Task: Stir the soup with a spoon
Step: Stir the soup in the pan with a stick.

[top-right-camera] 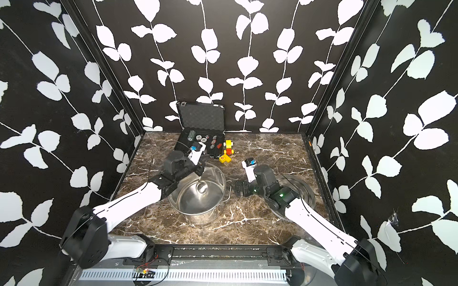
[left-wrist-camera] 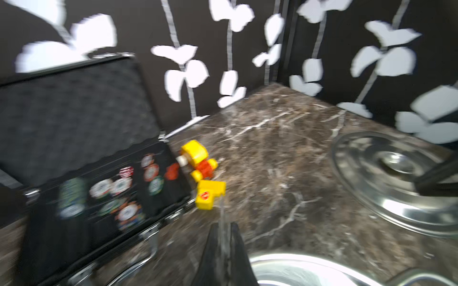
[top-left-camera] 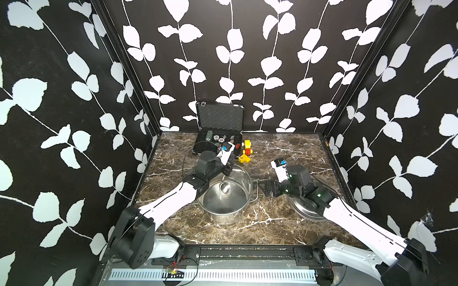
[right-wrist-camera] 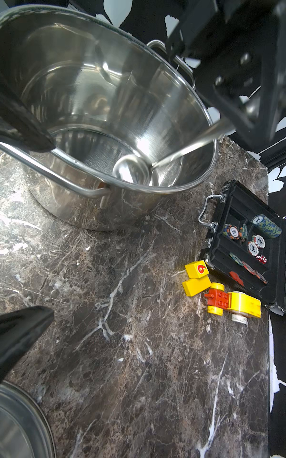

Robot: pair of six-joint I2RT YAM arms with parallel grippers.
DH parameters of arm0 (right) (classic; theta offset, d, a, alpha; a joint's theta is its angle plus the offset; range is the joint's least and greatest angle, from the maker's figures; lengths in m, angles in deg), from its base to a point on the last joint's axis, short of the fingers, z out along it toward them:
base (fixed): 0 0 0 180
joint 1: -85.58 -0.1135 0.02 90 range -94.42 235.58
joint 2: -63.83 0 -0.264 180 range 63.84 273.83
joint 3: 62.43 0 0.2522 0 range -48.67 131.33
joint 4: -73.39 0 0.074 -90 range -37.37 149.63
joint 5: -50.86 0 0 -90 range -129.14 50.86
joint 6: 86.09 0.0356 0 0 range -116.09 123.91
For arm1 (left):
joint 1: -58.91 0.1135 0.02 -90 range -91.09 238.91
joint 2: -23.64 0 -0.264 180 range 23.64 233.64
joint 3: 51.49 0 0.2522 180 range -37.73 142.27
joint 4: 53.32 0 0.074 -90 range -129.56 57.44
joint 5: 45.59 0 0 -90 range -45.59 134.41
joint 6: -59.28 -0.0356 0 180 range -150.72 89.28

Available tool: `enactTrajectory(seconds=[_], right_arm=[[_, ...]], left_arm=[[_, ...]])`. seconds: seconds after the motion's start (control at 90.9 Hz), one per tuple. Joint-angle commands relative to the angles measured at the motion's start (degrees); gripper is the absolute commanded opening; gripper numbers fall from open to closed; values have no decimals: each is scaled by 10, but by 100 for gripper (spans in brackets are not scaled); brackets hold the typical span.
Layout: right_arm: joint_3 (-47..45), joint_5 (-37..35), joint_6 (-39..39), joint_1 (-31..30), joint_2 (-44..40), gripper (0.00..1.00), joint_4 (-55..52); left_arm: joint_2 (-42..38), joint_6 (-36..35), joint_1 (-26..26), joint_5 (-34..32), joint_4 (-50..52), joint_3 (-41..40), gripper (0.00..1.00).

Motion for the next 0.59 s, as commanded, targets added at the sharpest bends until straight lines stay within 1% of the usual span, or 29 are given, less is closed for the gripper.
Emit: enactTrajectory(seconds=[0.0,0.066,0.132,0.231,0.407,0.451,0.495,0.583], right_arm=[[14,-9,-2,-6,-18,99,1],[11,-13,-2,-6,-24,99,-2],[6,-16,0,-6,-30,99,-2],[3,-18,0,-6,-31,99,0],[4,-13,-1,-6,-25,99,2],[6,-12,-3,-6,-24,99,1],[7,-12,-4,-6,-24,99,1],[8,-12,-5,-6,-24,99,0]], left_arm=[[22,20,0,145,-46,26,0],[32,31,-5,190,-73,28,0],[37,27,-15,234,-73,32,0],[36,26,-32,267,-72,28,0],[5,20,-65,277,-62,-6,0],[-8,20,-65,275,-53,-16,0],[-24,18,-83,272,-38,-27,0],[-60,10,-89,263,-3,-52,0]])
